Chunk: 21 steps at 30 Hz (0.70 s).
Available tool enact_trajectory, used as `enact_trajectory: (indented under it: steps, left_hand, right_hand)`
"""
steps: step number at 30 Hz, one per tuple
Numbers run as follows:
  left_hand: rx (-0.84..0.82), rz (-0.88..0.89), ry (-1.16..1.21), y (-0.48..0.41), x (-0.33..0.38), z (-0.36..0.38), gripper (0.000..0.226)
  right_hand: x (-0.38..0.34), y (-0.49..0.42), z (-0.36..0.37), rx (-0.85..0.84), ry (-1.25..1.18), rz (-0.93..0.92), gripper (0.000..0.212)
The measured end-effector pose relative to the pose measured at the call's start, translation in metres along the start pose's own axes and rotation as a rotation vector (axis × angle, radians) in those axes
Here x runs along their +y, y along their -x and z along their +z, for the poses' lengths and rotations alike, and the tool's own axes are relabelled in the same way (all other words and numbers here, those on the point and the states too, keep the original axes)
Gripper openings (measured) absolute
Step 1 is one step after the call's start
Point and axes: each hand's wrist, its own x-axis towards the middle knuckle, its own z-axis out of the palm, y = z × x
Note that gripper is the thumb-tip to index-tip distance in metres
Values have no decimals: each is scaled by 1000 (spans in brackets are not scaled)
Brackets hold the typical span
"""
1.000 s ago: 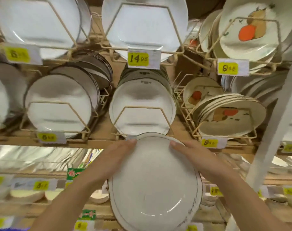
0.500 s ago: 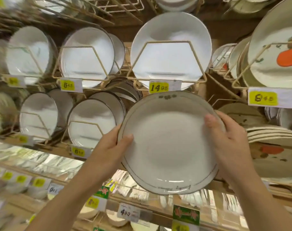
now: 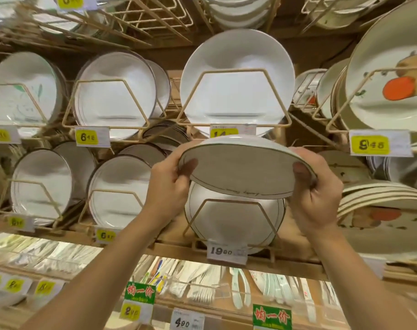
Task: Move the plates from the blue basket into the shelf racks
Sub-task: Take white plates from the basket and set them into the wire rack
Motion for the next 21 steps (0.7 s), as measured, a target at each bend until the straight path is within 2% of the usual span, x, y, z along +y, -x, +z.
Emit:
enact_trajectory:
  steps: [3, 7, 10, 15, 18, 21]
  left_hand:
    - [-24, -55, 17, 7, -21, 6, 43]
    - [-77, -127, 20, 18, -40, 14, 55]
    - [-90, -151, -28, 25, -49, 19, 49]
    - [-117, -92, -171, 34, -55, 26, 39]
    - [-101, -116, -202, 39, -52, 30, 39]
    - [-43, -164, -234, 40, -46, 35, 42]
  right_hand:
    - [10, 12, 4, -41, 48, 99, 24]
    - [16, 21, 8, -89, 168, 133, 22]
    - [19, 26, 10, -146, 138, 269, 25]
    - [21, 35, 16, -264, 126, 426, 23]
    - [25, 40, 19, -263, 122, 497, 24]
    - [27, 43, 20, -265, 89, 660, 26]
